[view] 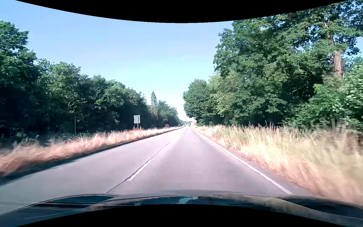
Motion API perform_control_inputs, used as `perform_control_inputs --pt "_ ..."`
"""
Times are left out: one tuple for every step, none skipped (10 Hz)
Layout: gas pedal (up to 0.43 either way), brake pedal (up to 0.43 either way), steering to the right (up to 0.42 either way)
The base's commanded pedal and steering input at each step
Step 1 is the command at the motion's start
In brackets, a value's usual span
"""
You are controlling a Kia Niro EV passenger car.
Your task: Follow the waypoints while adhering to traffic rules and regulations
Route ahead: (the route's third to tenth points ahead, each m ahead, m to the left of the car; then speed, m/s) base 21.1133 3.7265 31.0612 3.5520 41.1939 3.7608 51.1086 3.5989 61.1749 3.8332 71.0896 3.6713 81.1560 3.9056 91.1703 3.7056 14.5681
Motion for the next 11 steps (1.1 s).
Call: perform_control_inputs --pt "0.209 0.0 -0.002" --pt "0.209 0.0 -0.002" --pt "0.209 0.0 -0.002" --pt "0.209 0.0 -0.002" --pt "0.209 0.0 -0.002" --pt "0.209 0.0 -0.001" --pt "0.209 0.0 -0.001" --pt "0.209 0.0 -0.001" --pt "0.209 0.0 -0.001" --pt "0.209 0.0 -0.001" --pt "0.209 0.0 -0.001"
